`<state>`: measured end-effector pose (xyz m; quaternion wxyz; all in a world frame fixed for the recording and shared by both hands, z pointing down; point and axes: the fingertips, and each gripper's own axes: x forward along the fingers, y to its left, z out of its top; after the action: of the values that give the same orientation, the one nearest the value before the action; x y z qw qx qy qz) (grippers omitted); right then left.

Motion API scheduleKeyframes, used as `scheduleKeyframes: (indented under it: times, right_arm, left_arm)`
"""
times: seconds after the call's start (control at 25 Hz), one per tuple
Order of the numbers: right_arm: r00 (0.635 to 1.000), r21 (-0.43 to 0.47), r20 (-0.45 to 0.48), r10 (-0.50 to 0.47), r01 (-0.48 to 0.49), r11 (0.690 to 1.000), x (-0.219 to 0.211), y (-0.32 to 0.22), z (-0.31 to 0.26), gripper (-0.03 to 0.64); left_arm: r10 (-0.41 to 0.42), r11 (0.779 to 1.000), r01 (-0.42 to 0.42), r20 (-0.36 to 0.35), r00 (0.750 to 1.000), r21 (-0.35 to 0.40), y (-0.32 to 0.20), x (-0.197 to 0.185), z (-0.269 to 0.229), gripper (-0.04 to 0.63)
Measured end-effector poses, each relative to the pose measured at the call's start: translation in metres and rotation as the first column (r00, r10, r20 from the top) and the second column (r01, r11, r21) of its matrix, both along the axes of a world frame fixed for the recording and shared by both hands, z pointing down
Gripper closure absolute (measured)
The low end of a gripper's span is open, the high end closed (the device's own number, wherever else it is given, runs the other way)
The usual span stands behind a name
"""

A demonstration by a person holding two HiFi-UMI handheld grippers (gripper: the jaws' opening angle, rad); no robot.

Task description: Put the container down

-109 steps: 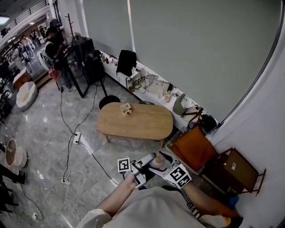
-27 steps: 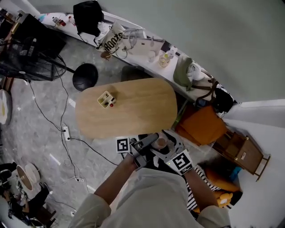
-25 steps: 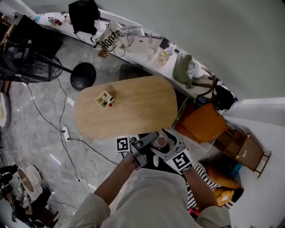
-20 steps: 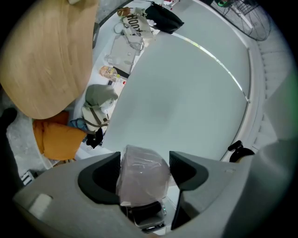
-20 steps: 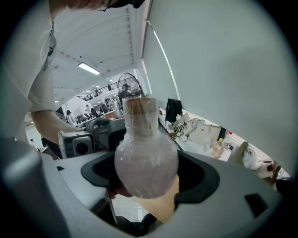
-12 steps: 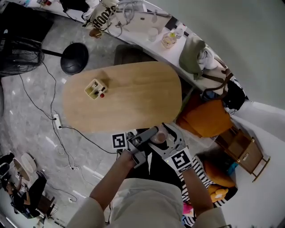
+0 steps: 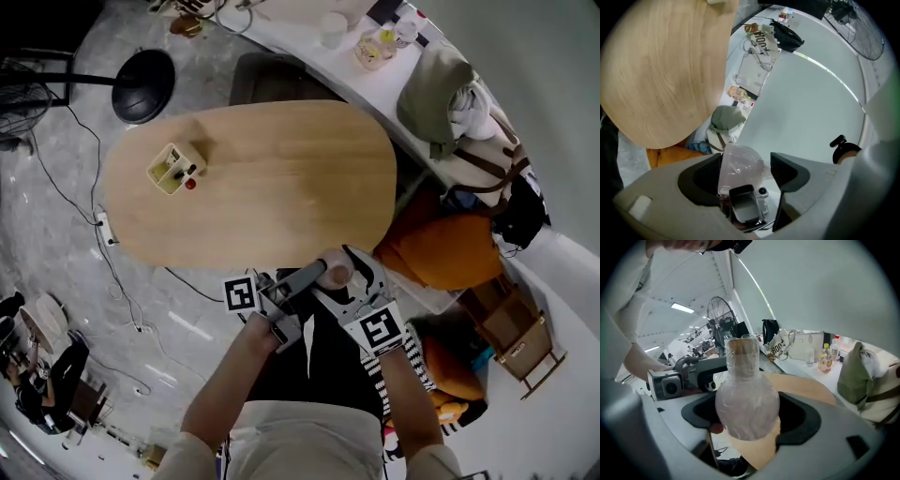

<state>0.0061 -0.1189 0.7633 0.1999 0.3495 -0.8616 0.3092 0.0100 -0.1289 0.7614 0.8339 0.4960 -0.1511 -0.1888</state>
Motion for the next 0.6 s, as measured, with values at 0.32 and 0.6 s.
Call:
scheduleKeyframes:
  times: [0.32, 0.6]
  right_arm:
    - [1.000, -0.042, -0.001, -0.004, 0.004, 0.999, 0.013, -0.017, 0.088, 0.232]
    - [0.999, -0.061, -0.033, -0.011, 0.009, 0.998, 0.025, -0.026, 0.160, 0.232]
  left_arm:
    - [-0.056, 0.997, 0.059, 0.055, 0.997, -0.046, -0.008, -0.008, 0.087, 0.275]
    - [-0.101, 0.992, 0.109, 0.115, 0.988, -0.068, -0.007, -0.030, 0.146, 0.275]
